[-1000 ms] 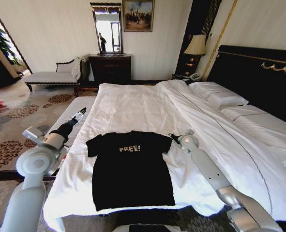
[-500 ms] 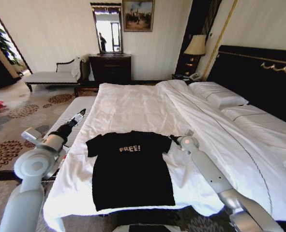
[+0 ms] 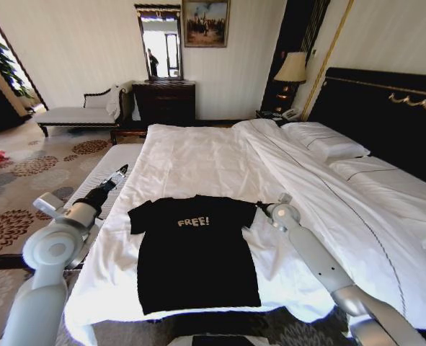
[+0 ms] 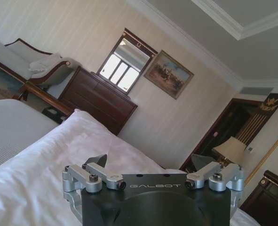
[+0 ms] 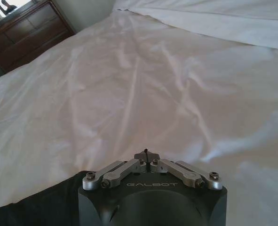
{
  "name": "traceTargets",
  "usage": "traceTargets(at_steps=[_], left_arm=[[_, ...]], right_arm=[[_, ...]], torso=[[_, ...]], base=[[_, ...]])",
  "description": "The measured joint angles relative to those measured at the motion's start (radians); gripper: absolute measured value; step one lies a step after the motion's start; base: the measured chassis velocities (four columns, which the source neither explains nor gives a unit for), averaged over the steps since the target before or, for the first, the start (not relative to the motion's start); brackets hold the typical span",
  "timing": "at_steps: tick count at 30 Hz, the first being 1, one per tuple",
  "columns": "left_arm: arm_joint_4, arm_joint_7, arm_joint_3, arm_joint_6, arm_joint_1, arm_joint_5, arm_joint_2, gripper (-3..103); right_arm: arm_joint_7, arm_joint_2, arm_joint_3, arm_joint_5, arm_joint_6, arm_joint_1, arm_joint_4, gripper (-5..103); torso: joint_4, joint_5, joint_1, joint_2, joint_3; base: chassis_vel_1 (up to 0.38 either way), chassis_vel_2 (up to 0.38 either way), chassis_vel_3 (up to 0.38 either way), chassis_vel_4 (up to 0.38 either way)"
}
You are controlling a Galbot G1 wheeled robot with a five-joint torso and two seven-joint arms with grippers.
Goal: Fold the clothes on the bed.
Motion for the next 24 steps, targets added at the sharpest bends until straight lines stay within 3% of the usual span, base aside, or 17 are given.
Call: traceTargets(at_steps=[13, 24], left_arm=[[0.016, -0.001, 0.000, -0.001, -0.013, -0.001, -0.005, 100], [0.034, -0.001, -0.002, -0.002, -0.014, 0.005, -0.013, 100]], right_arm=[[-0.009, 0.018, -0.104, -0.011, 0.035, 0.014, 0.095, 0], [-0.045, 0.137, -0.259, -0.073, 0.091, 0.055, 0.020, 0]], torso=[[0.0001, -0.0001, 0.000, 0.000, 0.000], [0.0002, -0.0002, 0.000, 0.000, 0.000]], base=[[0.000, 0.000, 0.000, 0.000], [0.000, 0.000, 0.000, 0.000]])
